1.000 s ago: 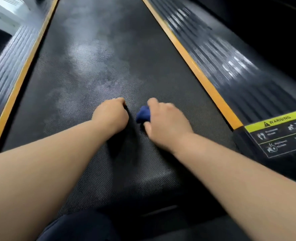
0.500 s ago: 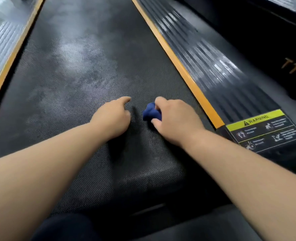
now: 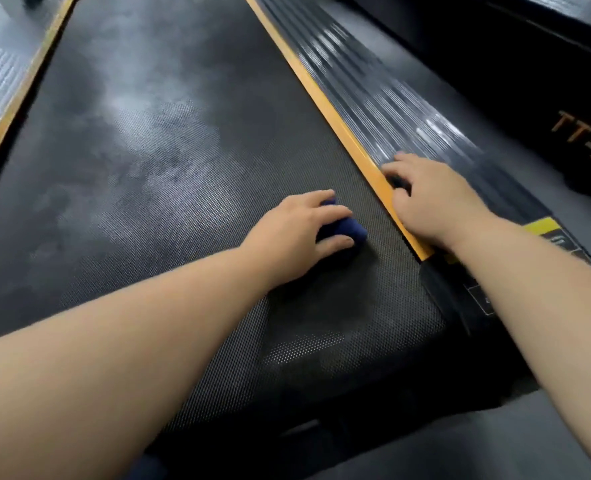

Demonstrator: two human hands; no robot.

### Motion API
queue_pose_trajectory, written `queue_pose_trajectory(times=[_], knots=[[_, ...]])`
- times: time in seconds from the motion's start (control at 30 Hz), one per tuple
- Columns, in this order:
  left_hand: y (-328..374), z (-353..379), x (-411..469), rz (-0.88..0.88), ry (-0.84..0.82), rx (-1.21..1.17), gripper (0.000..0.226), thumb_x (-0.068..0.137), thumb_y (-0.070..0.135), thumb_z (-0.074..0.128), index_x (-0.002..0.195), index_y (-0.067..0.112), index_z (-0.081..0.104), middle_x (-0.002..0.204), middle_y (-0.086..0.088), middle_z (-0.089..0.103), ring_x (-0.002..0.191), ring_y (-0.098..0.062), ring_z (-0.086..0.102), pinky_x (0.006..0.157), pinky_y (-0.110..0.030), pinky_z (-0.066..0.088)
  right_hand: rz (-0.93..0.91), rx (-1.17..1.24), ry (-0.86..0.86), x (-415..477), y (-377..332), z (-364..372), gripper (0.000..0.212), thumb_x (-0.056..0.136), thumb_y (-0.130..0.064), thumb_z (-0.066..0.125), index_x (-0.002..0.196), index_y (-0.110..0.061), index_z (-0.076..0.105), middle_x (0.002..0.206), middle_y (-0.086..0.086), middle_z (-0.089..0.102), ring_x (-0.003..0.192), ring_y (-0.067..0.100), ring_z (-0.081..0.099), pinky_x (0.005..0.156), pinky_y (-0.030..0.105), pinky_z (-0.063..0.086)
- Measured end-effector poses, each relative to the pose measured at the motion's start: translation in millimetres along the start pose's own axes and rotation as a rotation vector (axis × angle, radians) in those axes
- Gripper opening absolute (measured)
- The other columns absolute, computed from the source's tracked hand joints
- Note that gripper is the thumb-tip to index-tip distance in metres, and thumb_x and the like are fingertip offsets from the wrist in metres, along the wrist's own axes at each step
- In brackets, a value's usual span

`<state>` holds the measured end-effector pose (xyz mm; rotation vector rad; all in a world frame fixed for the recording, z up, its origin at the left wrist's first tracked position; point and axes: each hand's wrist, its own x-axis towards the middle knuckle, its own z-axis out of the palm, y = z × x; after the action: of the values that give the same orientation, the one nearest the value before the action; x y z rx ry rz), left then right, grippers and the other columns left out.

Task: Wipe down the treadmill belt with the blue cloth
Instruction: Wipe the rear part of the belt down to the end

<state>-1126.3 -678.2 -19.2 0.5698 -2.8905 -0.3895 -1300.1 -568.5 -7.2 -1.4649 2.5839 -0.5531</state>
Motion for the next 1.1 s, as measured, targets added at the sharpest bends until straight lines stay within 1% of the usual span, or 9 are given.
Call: queue_pose_trajectory(times=[0.2, 0.33, 0.43, 0.6, 0.67, 0.77, 0.83, 1.0, 1.1], knots=[[20.7, 13.7, 40.8, -0.176, 0.169, -0.066, 0.038, 0.089, 0.047, 0.056, 0.122, 0.028, 0.059, 0.121, 0.0, 0.055, 0.113, -0.022, 0.051, 0.093, -0.032, 0.039, -0.021, 0.028, 0.009, 4.1, 4.4, 8.6, 0.046, 0.093, -0.011, 0.039, 0.137, -0.017, 0.048, 0.148, 0.004, 0.04, 0.137, 0.022, 0.033, 0.111, 0.034, 0.025], [16.4, 16.5, -2.8, 0.004, 0.086, -0.026, 0.052, 0.083, 0.048, 0.063, 0.131, 0.033, 0.05, 0.13, -0.003, 0.046, 0.114, -0.027, 0.048, 0.093, -0.04, 0.045, -0.024, 0.052, 0.0, 2.7, 6.4, 7.1, 0.045, 0.094, -0.011, 0.038, 0.137, -0.019, 0.049, 0.147, 0.003, 0.041, 0.136, 0.021, 0.035, 0.111, 0.034, 0.027], [-3.5, 9.7, 5.6, 0.056, 0.069, 0.09, 0.047, 0.086, 0.039, 0.062, 0.131, 0.032, 0.051, 0.128, -0.006, 0.049, 0.111, -0.03, 0.05, 0.088, -0.041, 0.045, -0.024, 0.046, -0.009, 2.7, 4.0, 8.1, 0.045, 0.095, -0.012, 0.037, 0.138, -0.018, 0.047, 0.148, 0.004, 0.04, 0.137, 0.021, 0.034, 0.111, 0.035, 0.028], [3.7, 11.9, 67.0, -0.352, 0.174, -0.015, 0.035, 0.085, 0.039, 0.06, 0.119, 0.03, 0.059, 0.118, -0.006, 0.052, 0.109, -0.031, 0.049, 0.084, -0.036, 0.04, -0.032, 0.052, -0.066, 0.7, 6.6, 2.2, 0.047, 0.098, -0.013, 0.034, 0.143, -0.022, 0.04, 0.155, -0.001, 0.028, 0.143, 0.015, 0.022, 0.115, 0.03, 0.017], [15.0, 15.8, 60.3, -0.231, 0.132, 0.03, 0.034, 0.082, 0.04, 0.061, 0.113, 0.027, 0.064, 0.111, -0.008, 0.054, 0.104, -0.031, 0.05, 0.084, -0.035, 0.041, -0.034, 0.085, -0.046, -1.4, 5.6, 1.4, 0.047, 0.097, -0.01, 0.035, 0.142, -0.021, 0.042, 0.154, -0.001, 0.03, 0.143, 0.014, 0.021, 0.113, 0.027, 0.016], [37.1, 30.7, 15.2, 0.24, 0.125, 0.141, 0.033, 0.076, 0.039, 0.064, 0.098, 0.015, 0.07, 0.096, -0.011, 0.059, 0.087, -0.033, 0.05, 0.08, -0.039, 0.047, -0.026, 0.089, -0.012, -1.9, 6.0, 3.6, 0.046, 0.094, -0.006, 0.036, 0.137, -0.017, 0.048, 0.148, 0.004, 0.039, 0.138, 0.019, 0.031, 0.109, 0.03, 0.024], [32.5, 26.5, 16.0, 0.328, 0.087, 0.133, 0.032, 0.075, 0.031, 0.068, 0.103, 0.014, 0.07, 0.098, -0.012, 0.06, 0.087, -0.033, 0.051, 0.081, -0.039, 0.045, -0.01, 0.093, -0.009, -1.1, 4.7, 4.1, 0.045, 0.093, -0.007, 0.036, 0.135, -0.017, 0.05, 0.144, 0.005, 0.044, 0.134, 0.021, 0.035, 0.106, 0.034, 0.028], [-12.2, 3.6, 88.5, -0.17, 0.132, 0.024, 0.034, 0.087, 0.032, 0.057, 0.121, 0.031, 0.061, 0.123, -0.005, 0.055, 0.115, -0.031, 0.048, 0.094, -0.037, 0.04, -0.012, 0.083, 0.015, 0.1, 7.3, 10.0, 0.045, 0.092, -0.01, 0.037, 0.134, -0.018, 0.051, 0.145, 0.004, 0.044, 0.135, 0.021, 0.036, 0.108, 0.034, 0.03], [-7.3, 10.5, 86.6, -0.155, 0.049, 0.064, 0.038, 0.087, 0.048, 0.049, 0.117, 0.026, 0.058, 0.117, -0.004, 0.056, 0.111, -0.028, 0.049, 0.09, -0.038, 0.042, -0.009, 0.097, 0.03, 0.5, 7.4, 12.7, 0.048, 0.092, -0.012, 0.036, 0.138, -0.02, 0.048, 0.149, 0.001, 0.039, 0.139, 0.018, 0.031, 0.113, 0.036, 0.027]])
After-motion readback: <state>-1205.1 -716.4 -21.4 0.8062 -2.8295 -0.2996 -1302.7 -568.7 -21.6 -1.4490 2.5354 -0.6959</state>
